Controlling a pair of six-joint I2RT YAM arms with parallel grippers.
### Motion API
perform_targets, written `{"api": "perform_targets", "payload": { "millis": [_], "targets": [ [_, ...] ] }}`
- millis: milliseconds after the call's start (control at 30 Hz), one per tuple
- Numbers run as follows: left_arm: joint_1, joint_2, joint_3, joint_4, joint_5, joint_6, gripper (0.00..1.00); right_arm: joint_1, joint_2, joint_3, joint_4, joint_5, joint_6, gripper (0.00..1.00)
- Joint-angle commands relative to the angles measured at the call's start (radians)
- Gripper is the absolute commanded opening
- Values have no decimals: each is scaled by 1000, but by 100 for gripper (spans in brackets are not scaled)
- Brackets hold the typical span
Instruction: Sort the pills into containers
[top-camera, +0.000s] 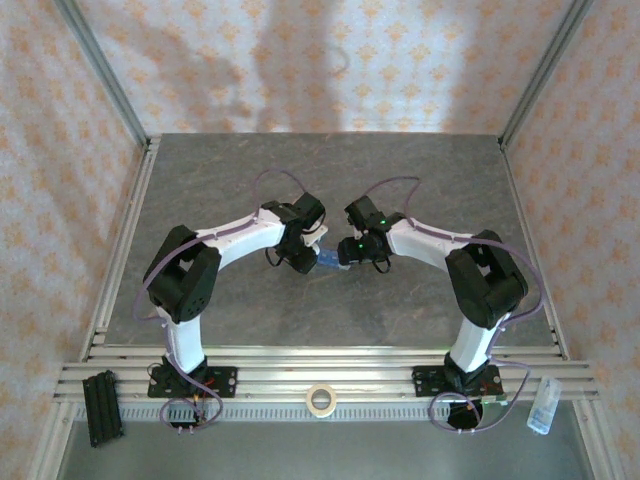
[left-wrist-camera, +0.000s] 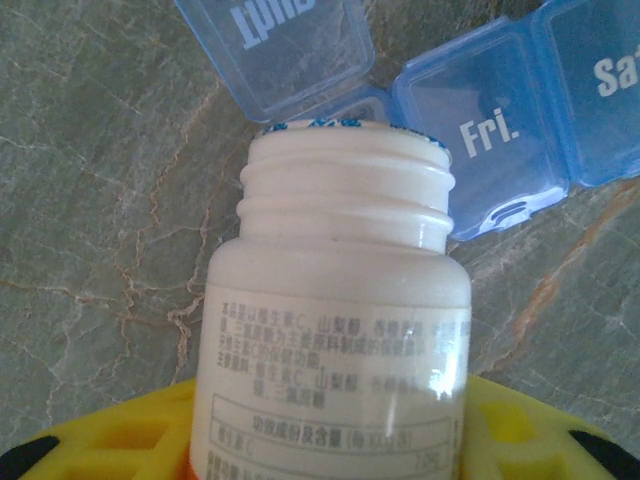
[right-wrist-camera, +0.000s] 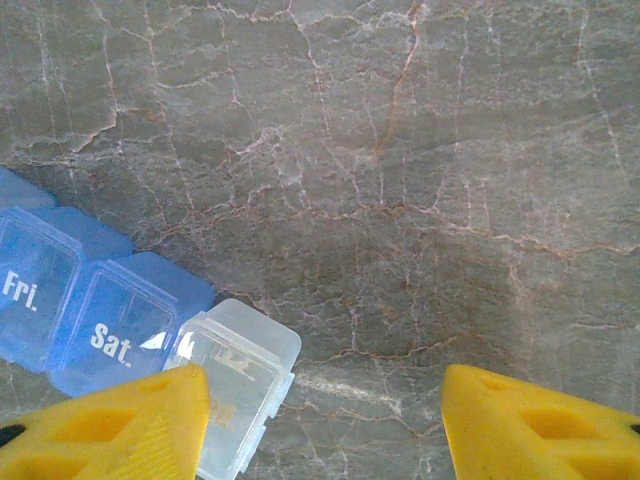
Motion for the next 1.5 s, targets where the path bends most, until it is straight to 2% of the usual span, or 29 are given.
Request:
{"api": "perform_targets", "payload": {
  "millis": [0,1467],
  "targets": [
    [-10,17,19,-62,-27,12,0,2,14,14,-10,26,-8,63],
    [-10,33,90,-139,-47,41,0,1,19,16,-10,19,-8,62]
  ]
}}
